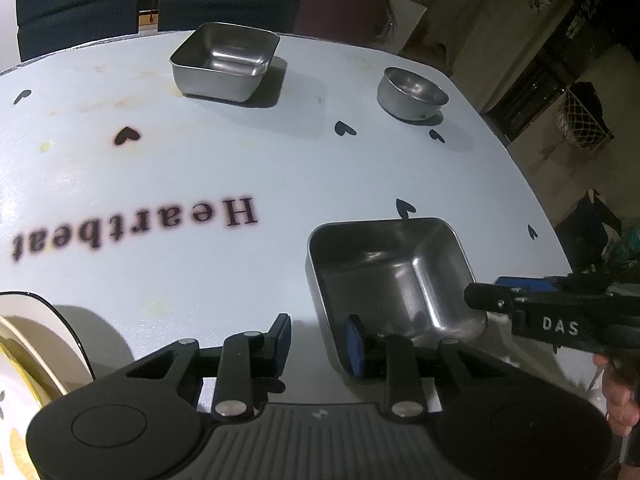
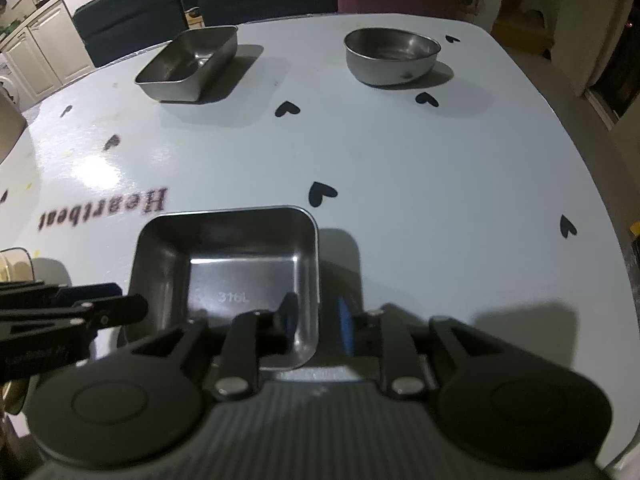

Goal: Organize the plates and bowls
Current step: 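Lower the steel tray onto the table and open both grippers, then move both grippers to a second steel square tray near the chairs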

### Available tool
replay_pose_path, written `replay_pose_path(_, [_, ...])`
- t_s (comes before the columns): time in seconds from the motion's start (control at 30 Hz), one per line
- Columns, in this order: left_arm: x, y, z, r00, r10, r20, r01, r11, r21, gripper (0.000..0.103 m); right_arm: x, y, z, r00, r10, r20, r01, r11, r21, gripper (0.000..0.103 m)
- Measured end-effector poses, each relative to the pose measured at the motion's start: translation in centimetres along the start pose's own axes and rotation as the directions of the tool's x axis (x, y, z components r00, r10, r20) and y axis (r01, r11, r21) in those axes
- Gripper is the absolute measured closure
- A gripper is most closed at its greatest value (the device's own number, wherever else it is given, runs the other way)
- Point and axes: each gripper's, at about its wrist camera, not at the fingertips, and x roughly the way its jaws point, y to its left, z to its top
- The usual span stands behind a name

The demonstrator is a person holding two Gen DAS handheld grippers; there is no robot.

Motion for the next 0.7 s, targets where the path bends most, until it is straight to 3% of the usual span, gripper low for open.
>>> replay_pose_path(0.03, [-0.1, 0.0, 0.0, 1.0, 0.003, 0.002, -0.003, 1.0, 0.002, 0.062, -0.2, 0.0, -0.1, 1.0, 0.001, 0.004, -0.001, 1.0, -0.003, 0.059])
replay_pose_path(0.1, [-0.4, -0.2, -0.1, 1.0, 0.007, 0.009, -0.007, 1.0, 0.011, 0.054, -0.6, 0.0, -0.3, 1.0, -0.009, 0.016, 0.009, 1.0, -0.013, 0.04])
replay_pose_path(0.3, [-1.2, -0.3, -0.2, 0.999, 0.021, 0.024, -0.022, 0.999, 0.039, 0.027, -1.5, -0.6, -0.8, 0.999, -0.011, 0.035, 0.011, 1.0, -0.003, 0.021])
replay_pose_path(0.57, [-2.5, 0.4, 0.2, 0.998, 0.031, 0.053, -0.033, 0.999, 0.042, 0.003, -2.8, -2.0, -1.0, 0.995, -0.037, 0.091, 0.033, 0.998, 0.05, 0.0])
replay_pose_path(0.7, [-3.2, 0.7, 0.7, 0.994, 0.043, 0.098, -0.048, 0.998, 0.042, 0.0, -3.6, -2.4, -0.8, 0.988, -0.032, 0.152, 0.019, 0.996, 0.083, 0.0])
